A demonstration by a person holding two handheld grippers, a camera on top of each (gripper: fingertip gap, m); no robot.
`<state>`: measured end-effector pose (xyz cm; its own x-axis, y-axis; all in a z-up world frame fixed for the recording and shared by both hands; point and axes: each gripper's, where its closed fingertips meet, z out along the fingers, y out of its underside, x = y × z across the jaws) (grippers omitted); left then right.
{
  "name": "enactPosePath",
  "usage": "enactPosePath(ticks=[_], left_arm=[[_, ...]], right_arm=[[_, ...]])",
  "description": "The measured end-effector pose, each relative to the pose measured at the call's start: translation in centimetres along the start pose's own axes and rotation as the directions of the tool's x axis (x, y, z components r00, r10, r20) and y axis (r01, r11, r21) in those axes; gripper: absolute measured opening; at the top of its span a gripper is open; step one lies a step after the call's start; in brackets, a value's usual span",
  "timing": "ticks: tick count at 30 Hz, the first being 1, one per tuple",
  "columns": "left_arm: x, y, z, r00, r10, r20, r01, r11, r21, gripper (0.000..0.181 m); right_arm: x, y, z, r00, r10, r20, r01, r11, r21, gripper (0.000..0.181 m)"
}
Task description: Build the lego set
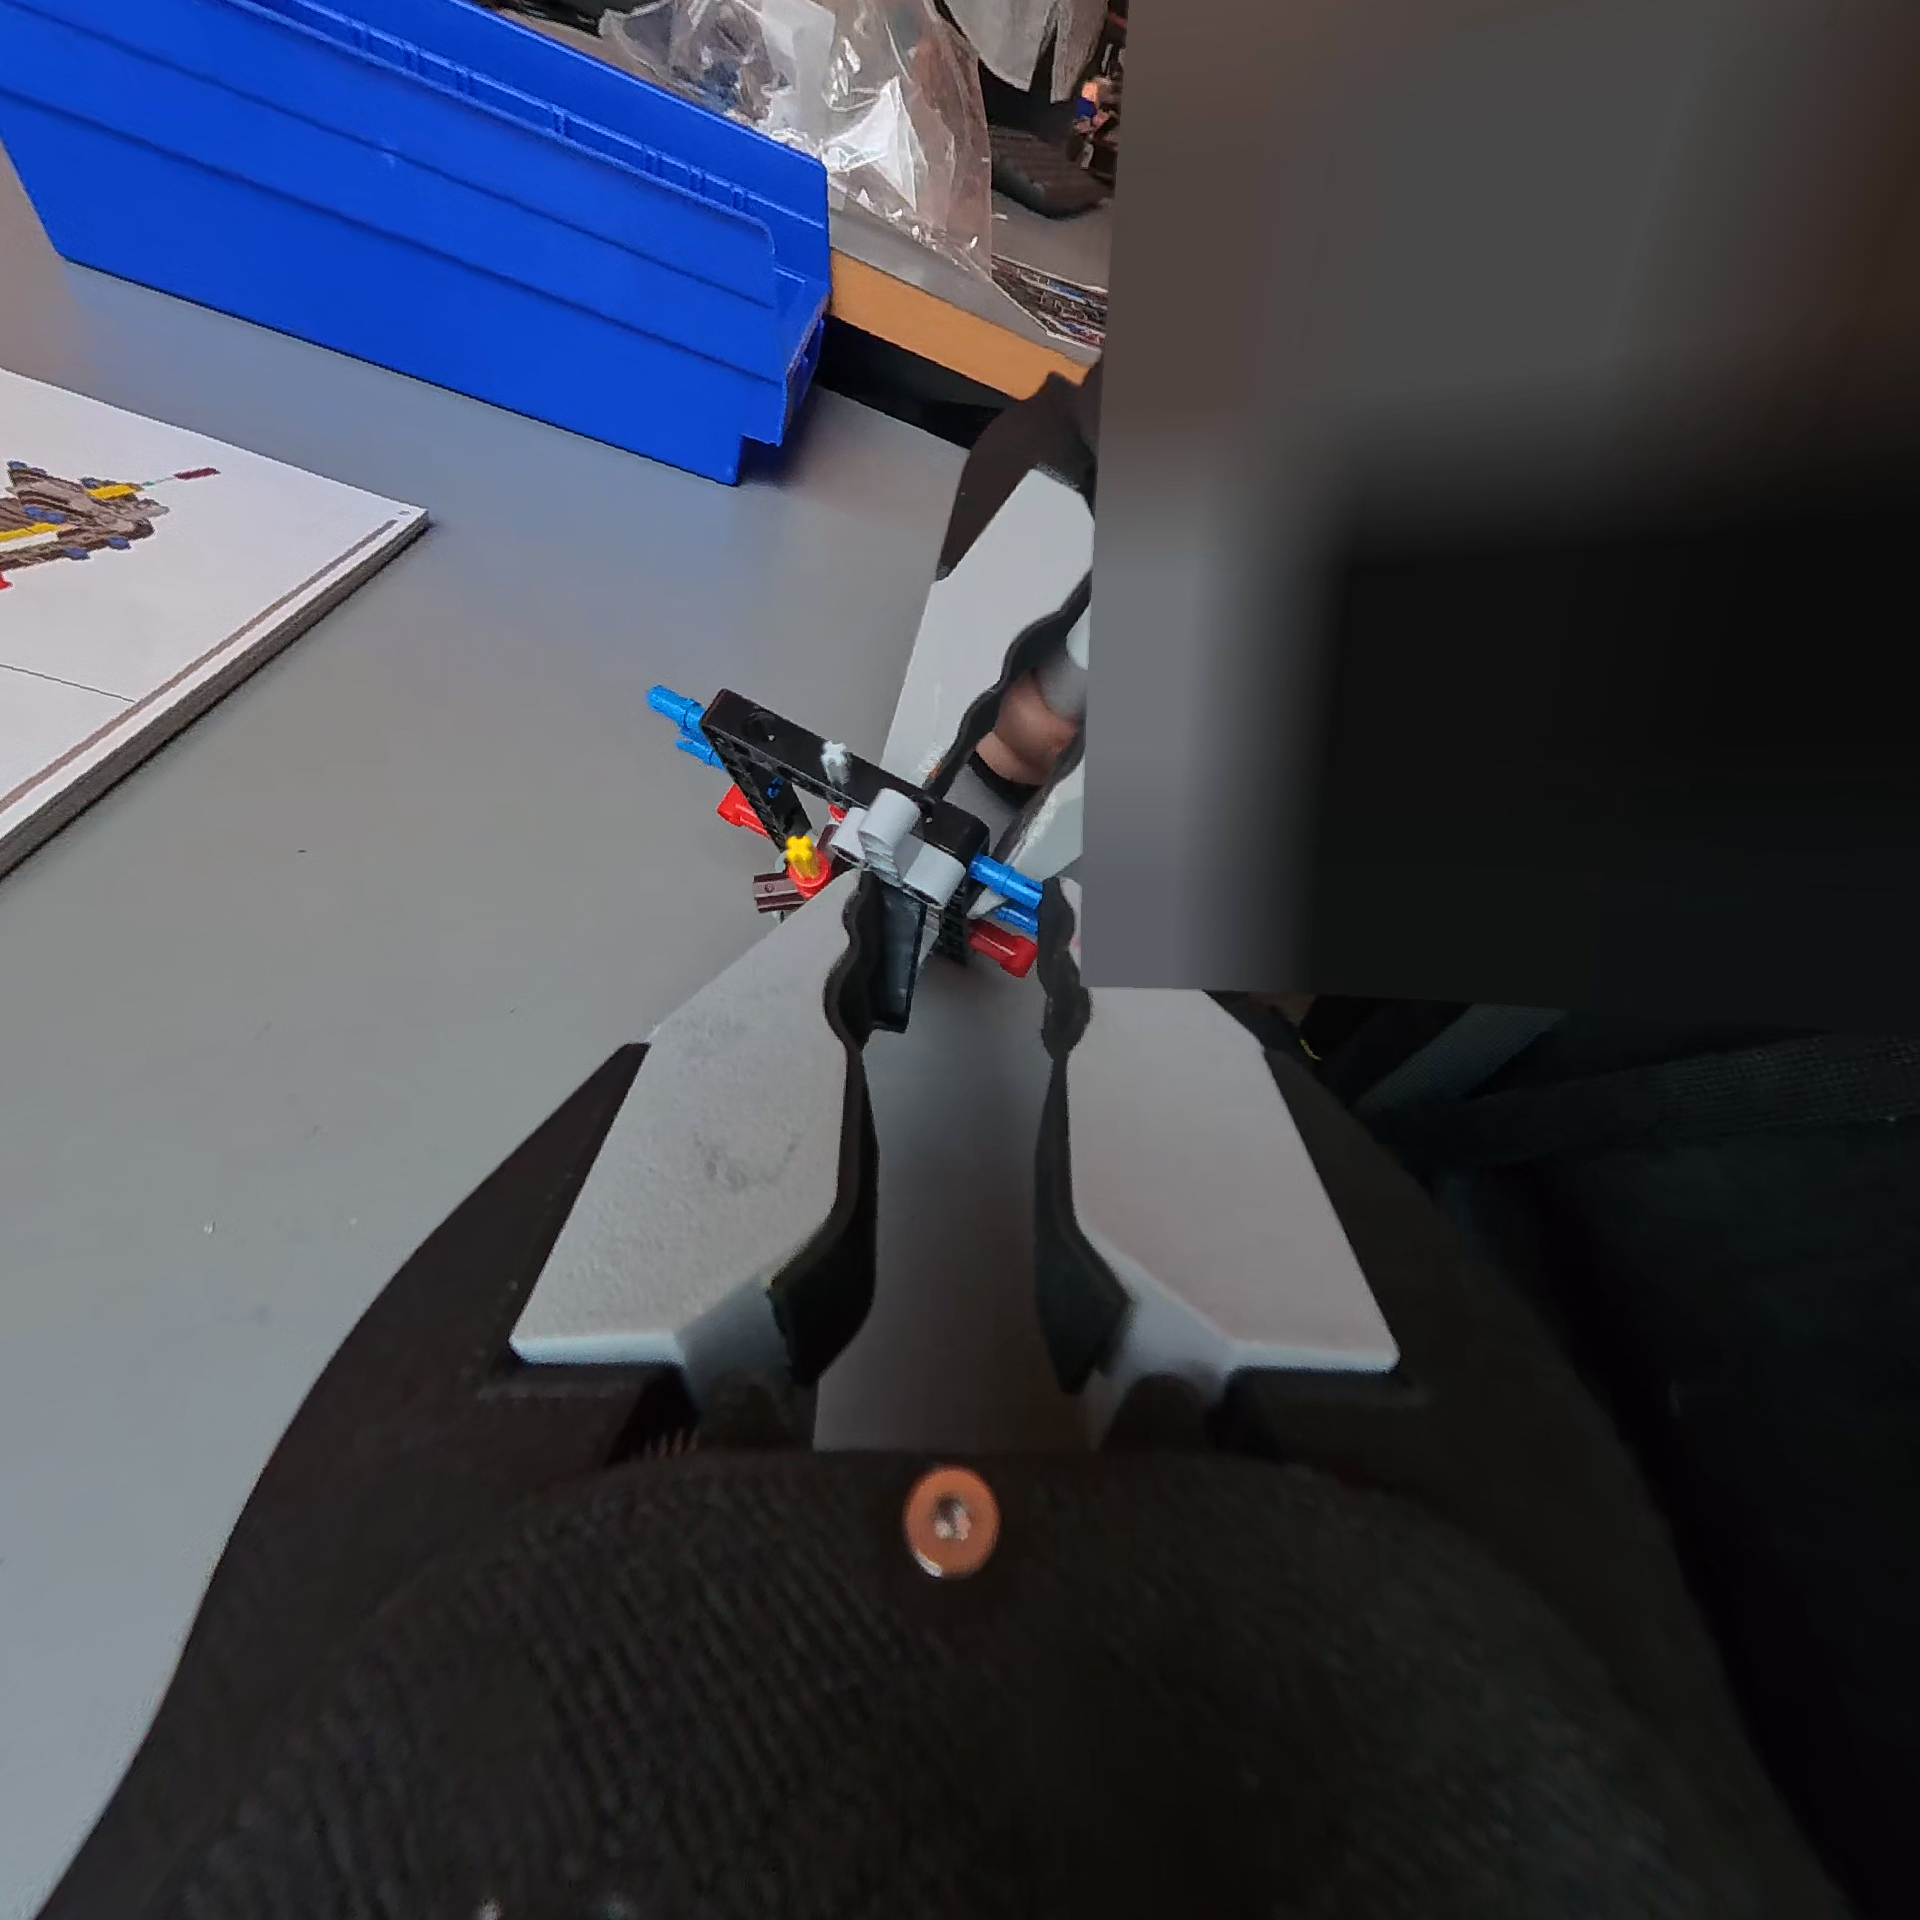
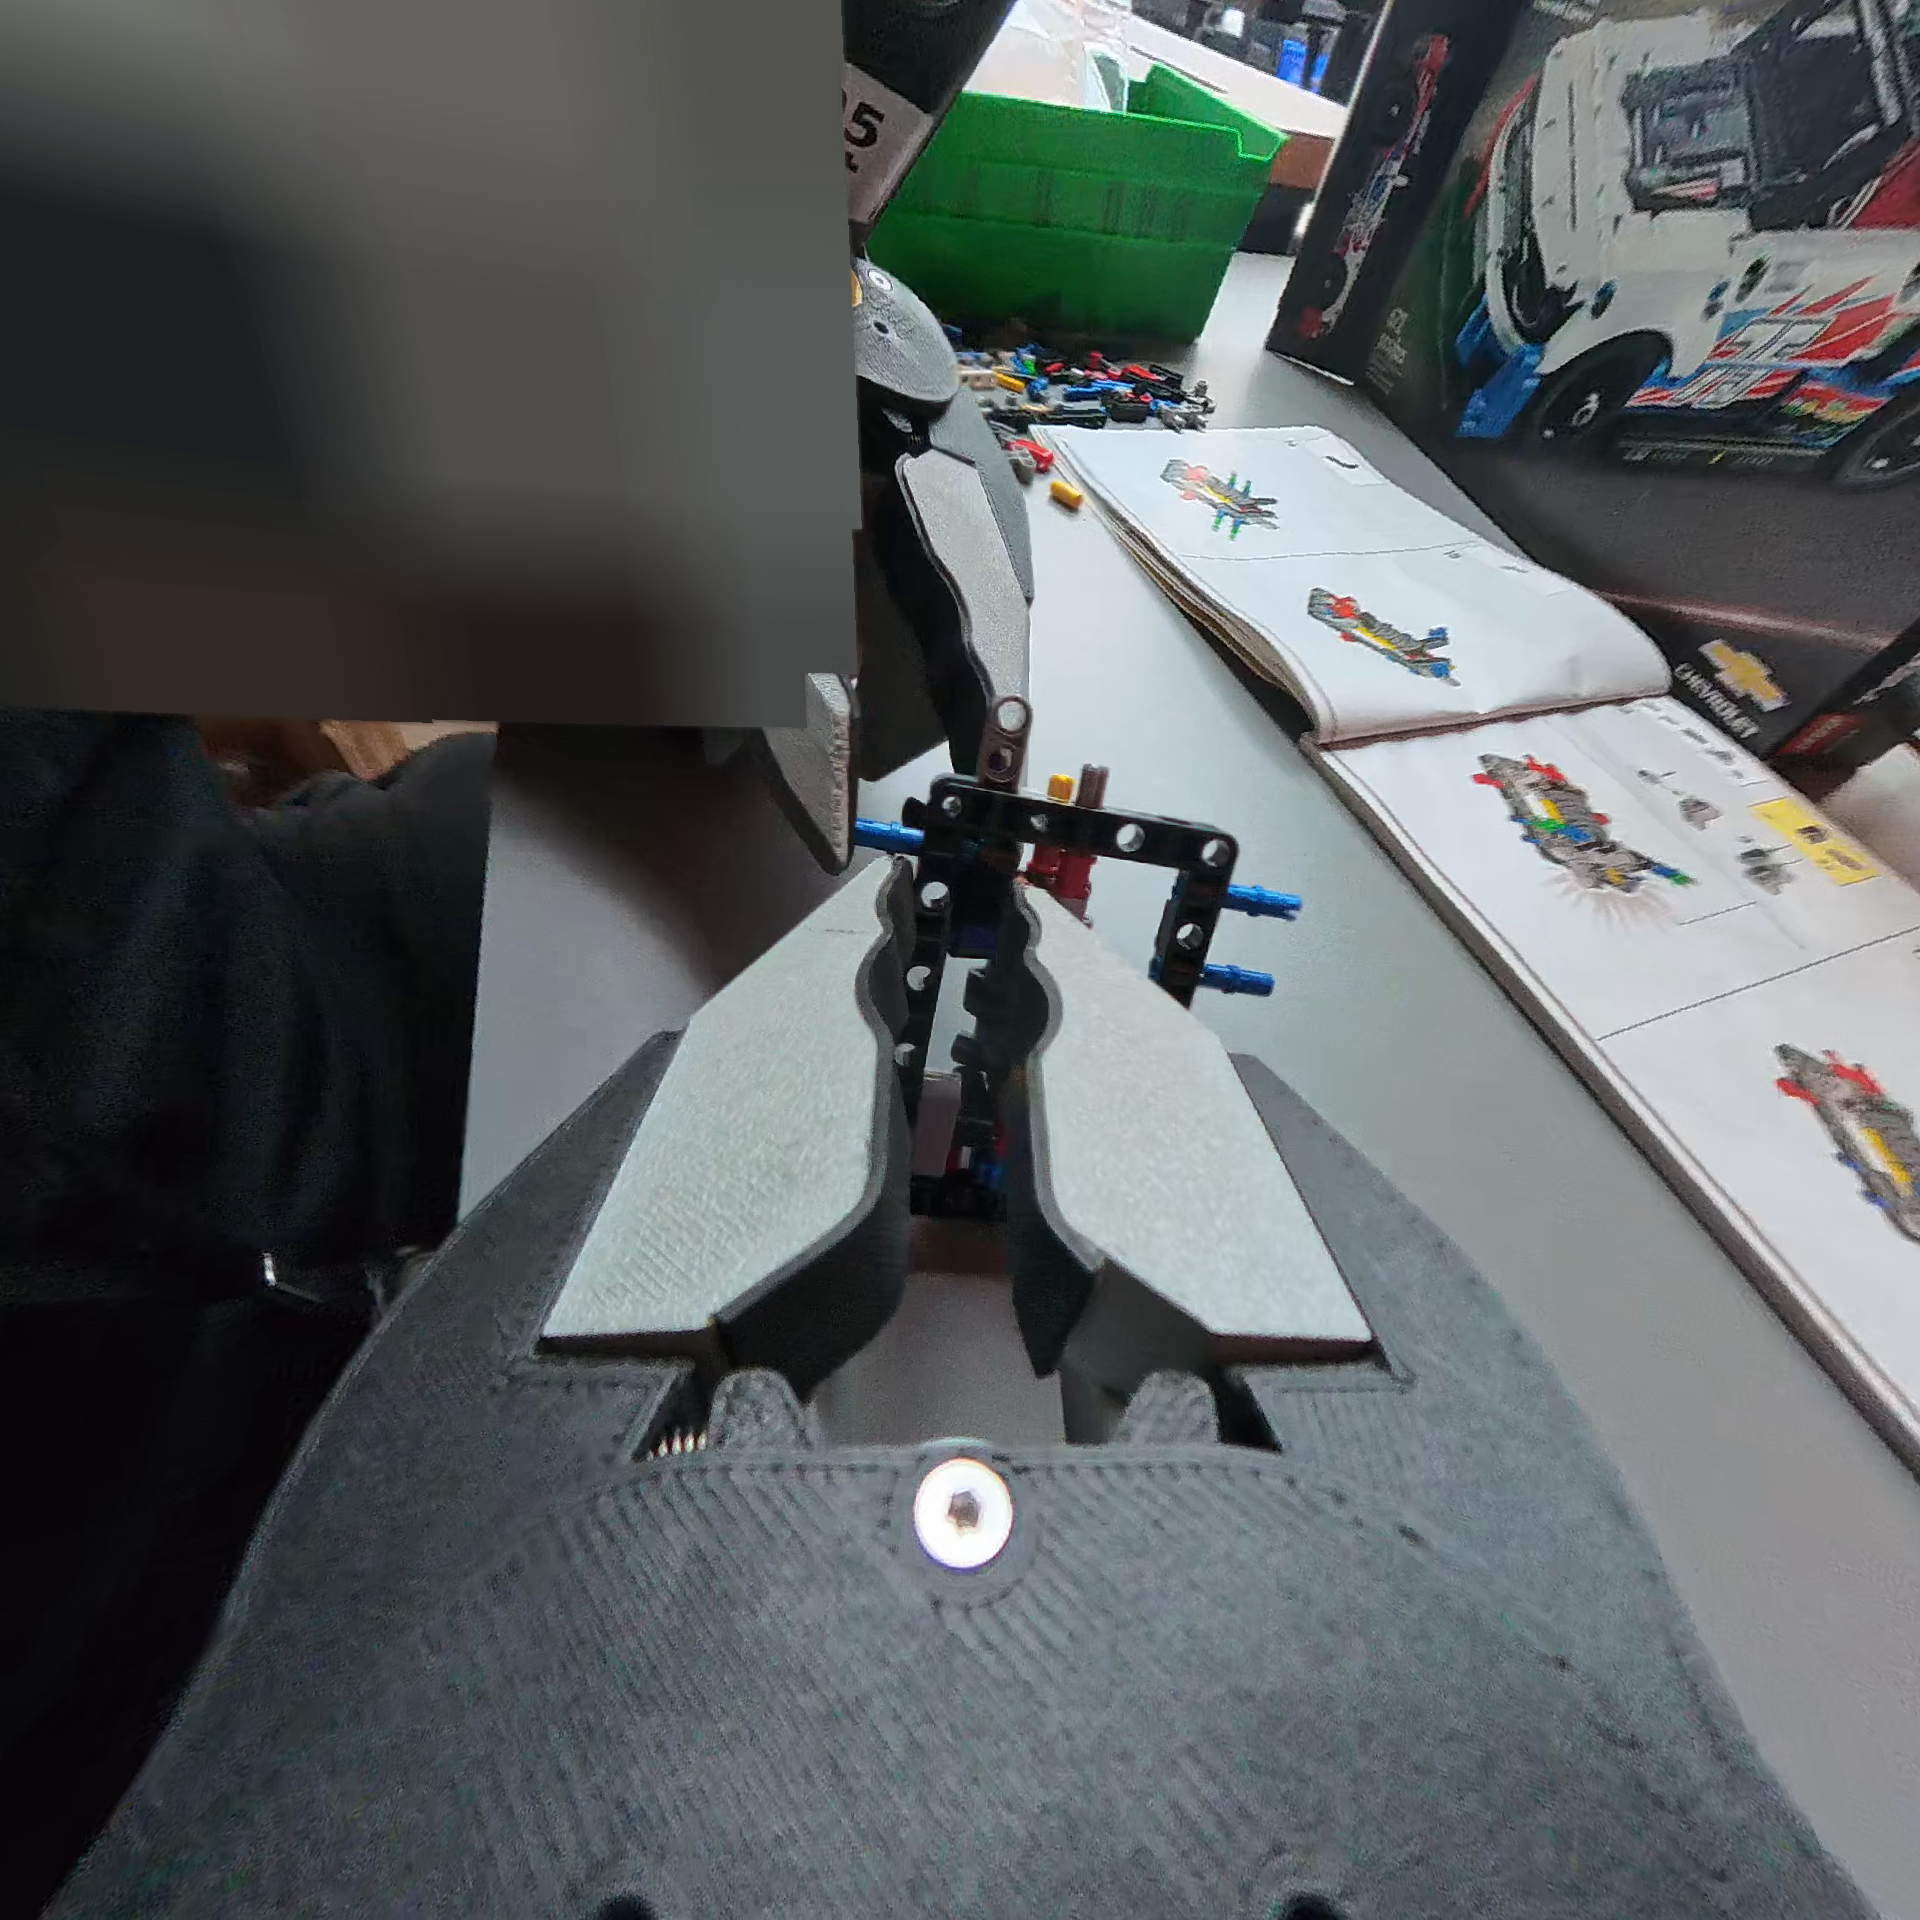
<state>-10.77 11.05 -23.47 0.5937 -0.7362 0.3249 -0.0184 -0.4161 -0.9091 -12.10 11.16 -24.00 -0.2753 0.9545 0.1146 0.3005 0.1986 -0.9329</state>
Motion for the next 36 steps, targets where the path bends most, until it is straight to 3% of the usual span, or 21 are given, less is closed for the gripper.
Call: enactPosePath(ticks=[6, 10, 15, 18, 24, 26, 29, 36], left_arm=[[-0.4, 0.0, -0.1, 0.988, -0.149, -0.051, 0.149, 0.989, 0.009, 0.029], [-0.2, -0.2, -0.4, 0.988, -0.148, -0.041, 0.149, 0.988, 0.040, 0.032], [-0.6, -0.5, -0.7, 0.975, -0.213, -0.057, 0.217, 0.974, 0.069, 0.023], [-0.7, -0.2, -0.6, 0.982, -0.189, -0.021, 0.190, 0.980, 0.052, 0.024], [0.0, 0.7, -1.2, 0.996, -0.082, -0.040, 0.080, 0.996, -0.050, 0.025], [1.1, 1.0, -1.5, 0.993, -0.045, -0.108, 0.037, 0.996, -0.079, 0.052], [0.8, 0.6, -2.5, 0.996, -0.010, -0.093, 0.005, 0.998, -0.056, 0.046], [-0.1, 1.8, -1.2, 0.994, 0.106, 0.003, -0.105, 0.987, -0.122, 0.036]], right_arm=[[0.6, -0.1, 0.2, 0.973, -0.168, -0.156, 0.161, 0.985, -0.059, 0.013], [0.3, -0.3, 0.3, 0.994, -0.074, -0.084, 0.073, 0.997, -0.016, 0.013], [0.0, -0.2, 0.7, 0.993, -0.098, -0.062, 0.096, 0.995, -0.026, 0.014], [-0.1, 0.0, 0.7, 0.998, -0.056, -0.027, 0.055, 0.998, -0.034, 0.013], [-1.0, 0.1, 1.1, 0.993, -0.117, -0.003, 0.117, 0.992, -0.049, 0.013], [-0.7, 0.2, 1.1, 0.993, -0.118, -0.019, 0.117, 0.992, -0.057, 0.014], [-0.5, 0.3, 1.0, 0.992, -0.121, -0.030, 0.119, 0.991, -0.060, 0.013], [-1.0, 0.4, 1.4, 0.991, -0.135, -0.012, 0.134, 0.989, -0.059, 0.013]])
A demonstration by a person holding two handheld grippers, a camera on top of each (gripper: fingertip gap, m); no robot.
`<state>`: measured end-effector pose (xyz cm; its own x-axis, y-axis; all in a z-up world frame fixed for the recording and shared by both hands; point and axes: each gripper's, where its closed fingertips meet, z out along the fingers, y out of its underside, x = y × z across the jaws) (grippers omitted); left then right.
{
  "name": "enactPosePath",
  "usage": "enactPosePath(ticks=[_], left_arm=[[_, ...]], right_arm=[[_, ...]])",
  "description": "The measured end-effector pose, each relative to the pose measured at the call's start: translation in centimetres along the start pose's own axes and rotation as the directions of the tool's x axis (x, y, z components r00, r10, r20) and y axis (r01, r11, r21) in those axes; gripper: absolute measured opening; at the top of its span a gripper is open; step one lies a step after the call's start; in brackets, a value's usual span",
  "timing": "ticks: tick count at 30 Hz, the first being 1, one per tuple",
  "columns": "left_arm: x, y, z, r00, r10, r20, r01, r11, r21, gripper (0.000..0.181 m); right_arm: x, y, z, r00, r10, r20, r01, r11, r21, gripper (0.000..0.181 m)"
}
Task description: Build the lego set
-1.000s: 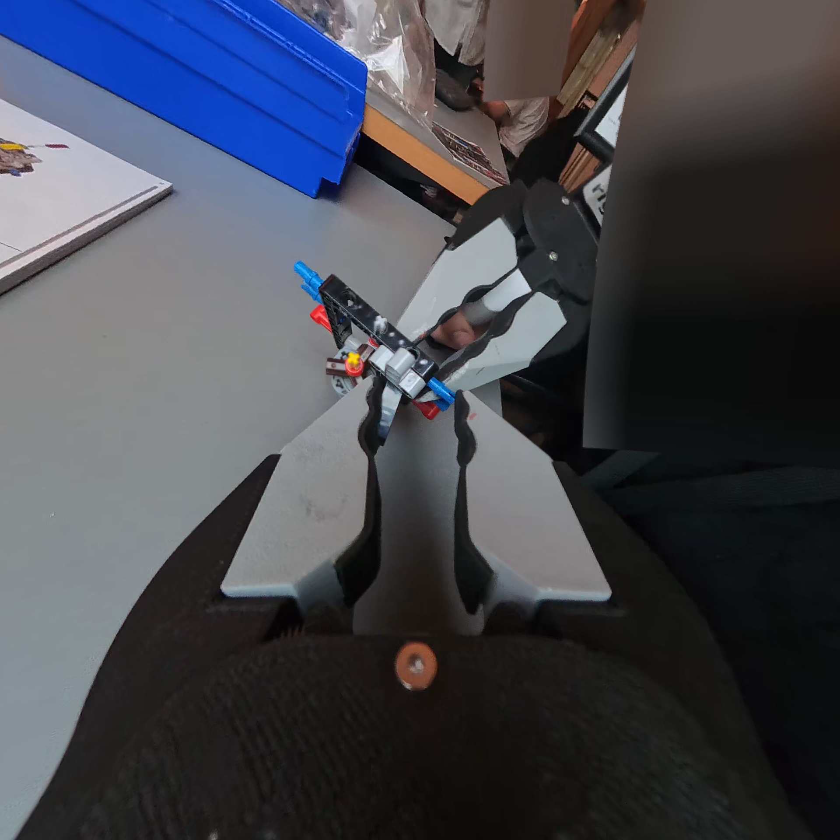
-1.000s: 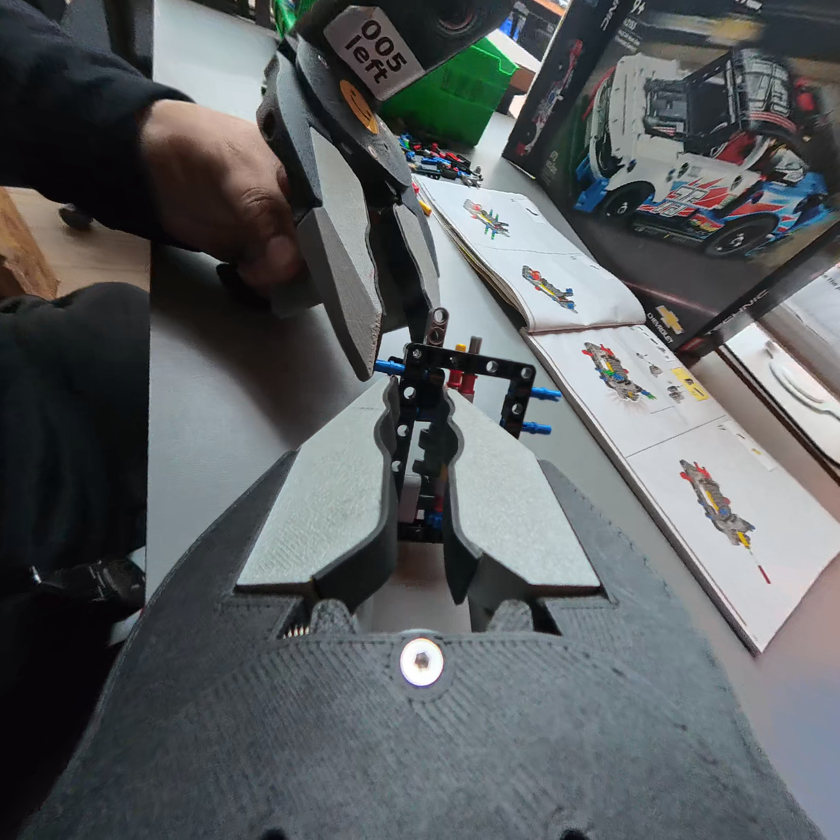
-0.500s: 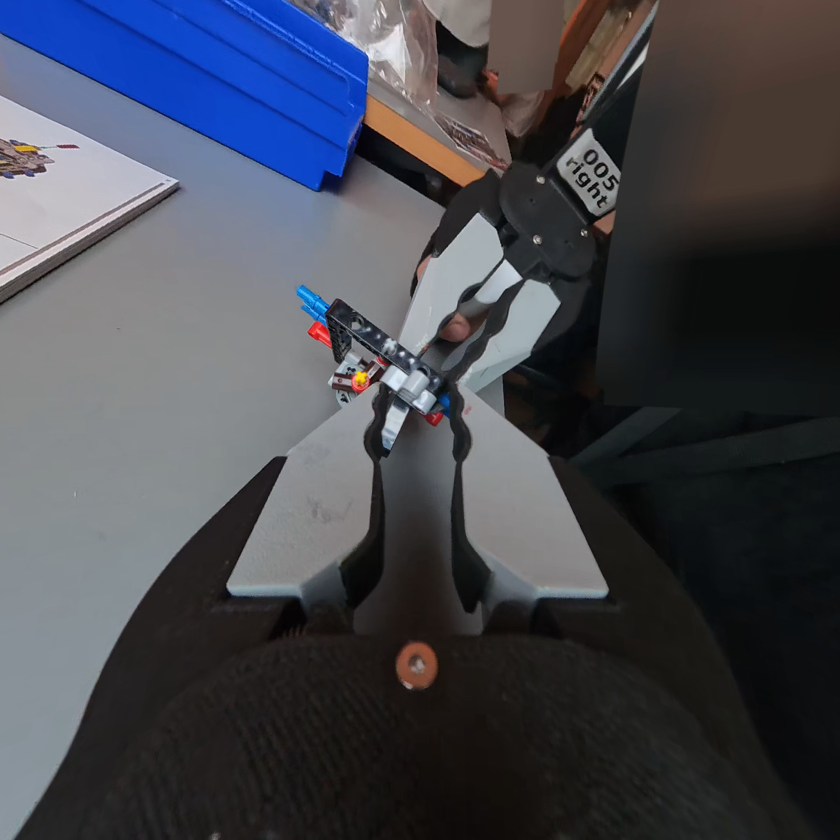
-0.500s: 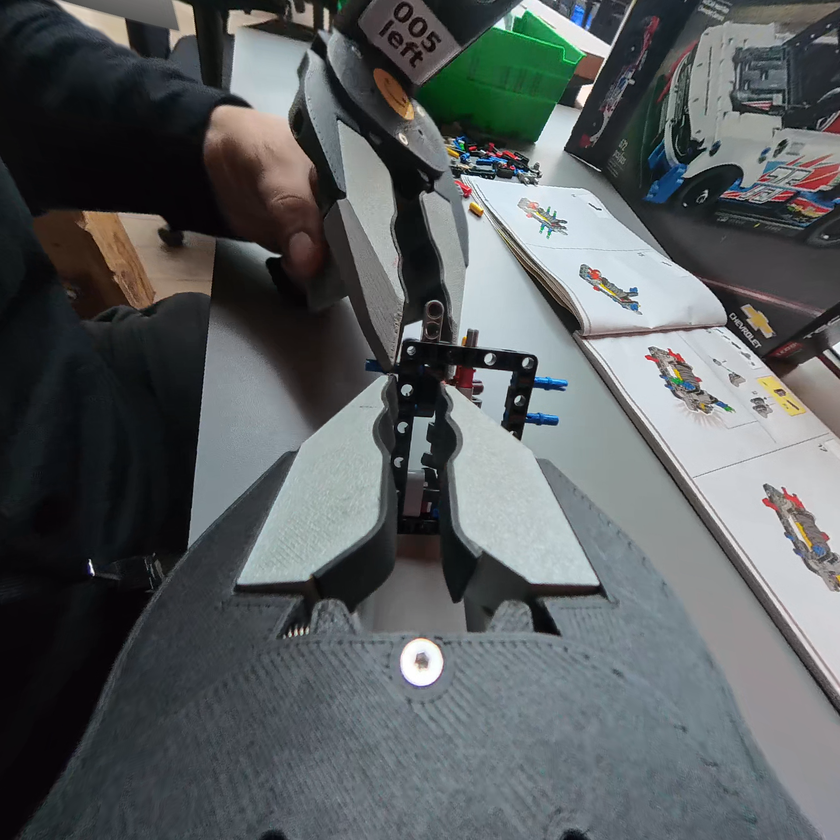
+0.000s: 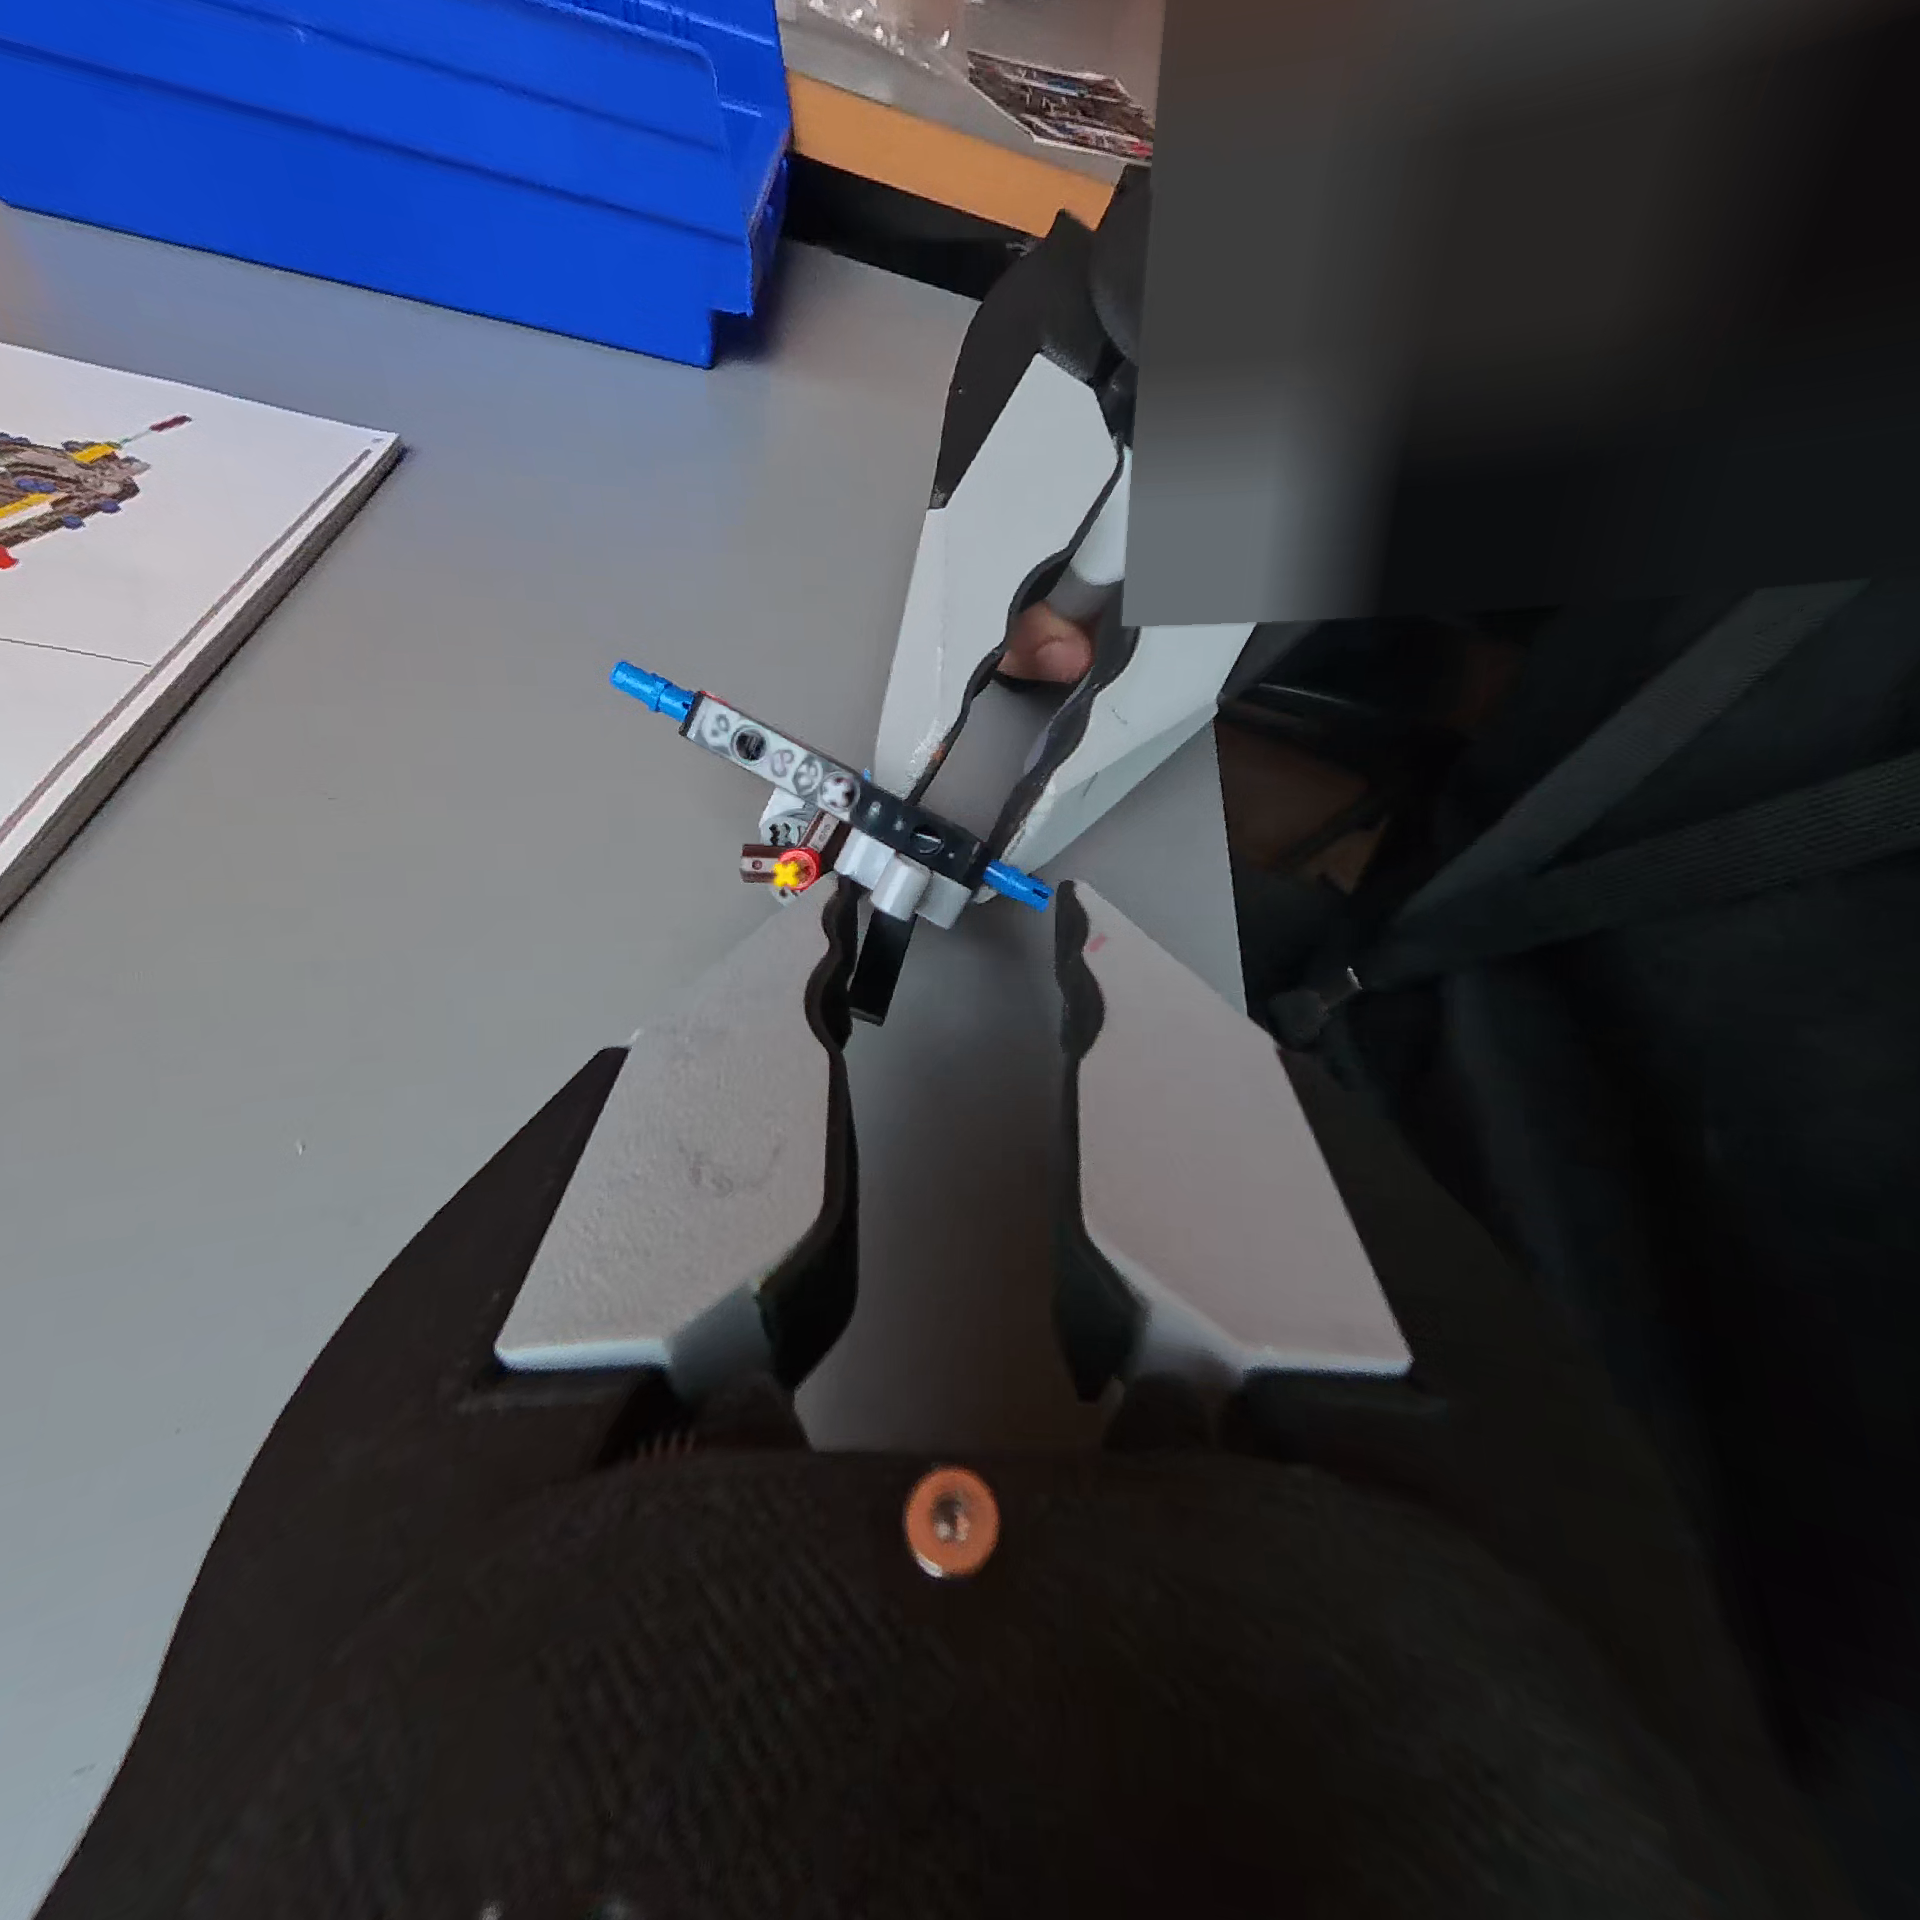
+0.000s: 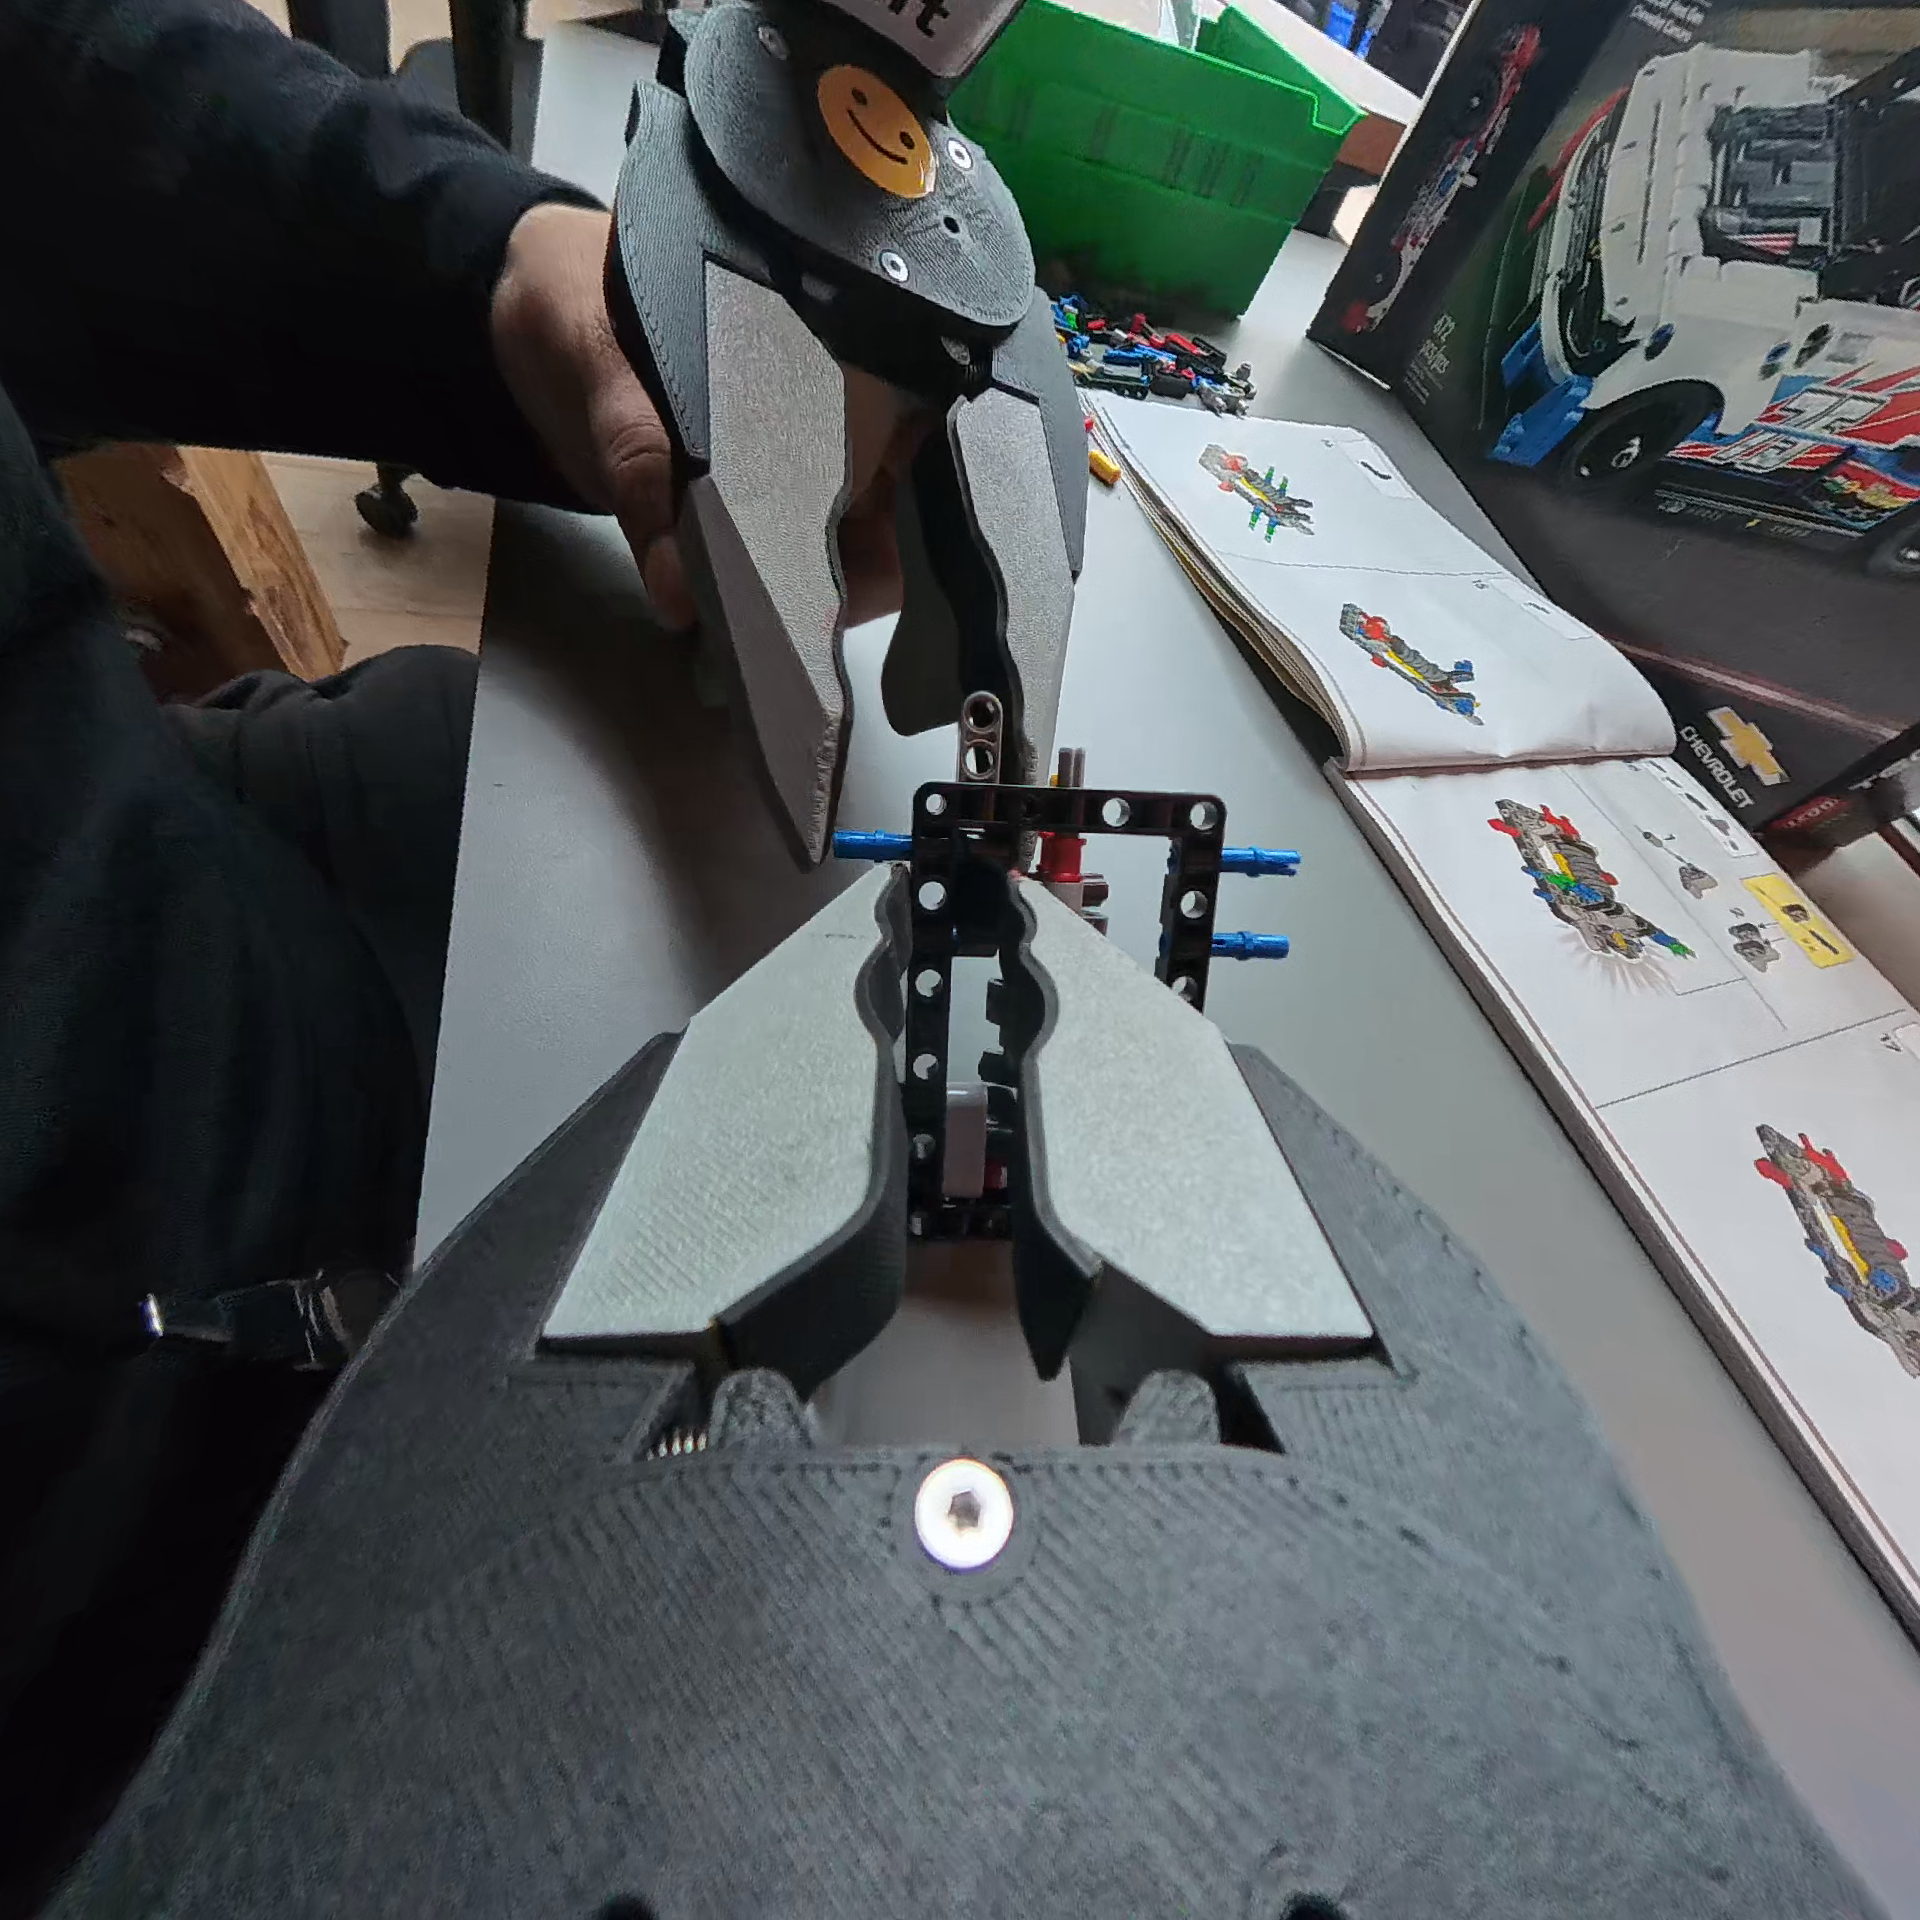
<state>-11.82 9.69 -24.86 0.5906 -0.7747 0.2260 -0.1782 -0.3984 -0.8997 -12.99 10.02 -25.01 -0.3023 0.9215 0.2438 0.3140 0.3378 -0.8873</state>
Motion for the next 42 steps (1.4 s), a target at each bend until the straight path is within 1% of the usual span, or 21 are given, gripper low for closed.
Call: enactPosePath(ticks=[4, 8, 14, 17, 19, 24, 28, 30, 31, 33, 36, 39, 42], left_arm=[[0.01, 0.11, -0.12, 1.000, -0.016, -0.011, 0.016, 1.000, -0.002, 0.037], [-0.19, 0.23, -0.22, 1.000, -0.001, 0.012, 0.001, 1.000, -0.007, 0.035], [0.07, 0.30, -0.34, 0.999, -0.033, -0.036, 0.033, 0.999, -0.008, 0.034], [0.04, 0.53, -0.40, 0.995, -0.089, -0.048, 0.088, 0.996, -0.017, 0.034], [0.11, 0.64, -0.41, 0.995, -0.089, -0.037, 0.088, 0.996, -0.020, 0.034], [0.13, 0.51, -0.34, 0.997, -0.053, 0.059, 0.053, 0.999, 0.004, 0.032], [0.24, 0.48, -0.32, 0.991, -0.070, 0.114, 0.067, 0.997, 0.024, 0.031], [0.23, 0.46, -0.34, 0.988, -0.100, 0.117, 0.096, 0.995, 0.035, 0.030], [0.15, 0.27, -0.43, 0.987, -0.116, 0.112, 0.111, 0.993, 0.052, 0.027], [0.04, 0.29, -0.36, 0.984, -0.163, 0.077, 0.159, 0.986, 0.053, 0.026], [0.00, 0.27, -0.35, 0.984, -0.159, 0.078, 0.155, 0.986, 0.053, 0.026], [0.05, 0.31, -0.43, 0.984, -0.161, 0.073, 0.157, 0.986, 0.052, 0.025], [-0.24, 0.18, -0.40, 0.979, -0.191, 0.066, 0.186, 0.980, 0.065, 0.026]], right_arm=[[-0.01, -0.11, 0.15, 0.999, 0.041, 0.025, -0.041, 0.999, 0.022, 0.014], [-0.03, -0.21, 0.28, 0.994, 0.097, 0.052, -0.098, 0.995, 0.029, 0.013], [-0.34, -0.32, 0.23, 0.982, 0.143, 0.122, -0.148, 0.988, 0.037, 0.013], [-0.42, -0.23, 0.43, 0.990, 0.106, 0.097, -0.110, 0.994, 0.029, 0.013], [-0.51, -0.19, 0.47, 0.993, 0.083, 0.082, -0.085, 0.996, 0.027, 0.013], [-0.40, -0.20, 0.39, 0.990, 0.107, 0.089, -0.110, 0.994, 0.028, 0.013], [-0.48, -0.20, 0.34, 0.998, 0.054, 0.044, -0.056, 0.998, 0.028, 0.013], [-0.48, -0.19, 0.36, 0.999, 0.032, 0.030, -0.032, 0.999, 0.027, 0.013], [-0.54, -0.35, 0.31, 0.999, 0.022, 0.024, -0.023, 0.999, 0.036, 0.012], [-0.44, -0.34, 0.32, 1.000, -0.011, -0.009, 0.012, 0.999, 0.030, 0.012], [-0.40, -0.33, 0.32, 1.000, -0.005, -0.003, 0.005, 1.000, 0.031, 0.012], [-0.44, -0.38, 0.36, 0.999, -0.030, -0.016, 0.030, 0.999, 0.033, 0.012], [-0.23, -0.42, 0.41, 0.998, 0.054, 0.034, -0.055, 0.998, 0.039, 0.013]])
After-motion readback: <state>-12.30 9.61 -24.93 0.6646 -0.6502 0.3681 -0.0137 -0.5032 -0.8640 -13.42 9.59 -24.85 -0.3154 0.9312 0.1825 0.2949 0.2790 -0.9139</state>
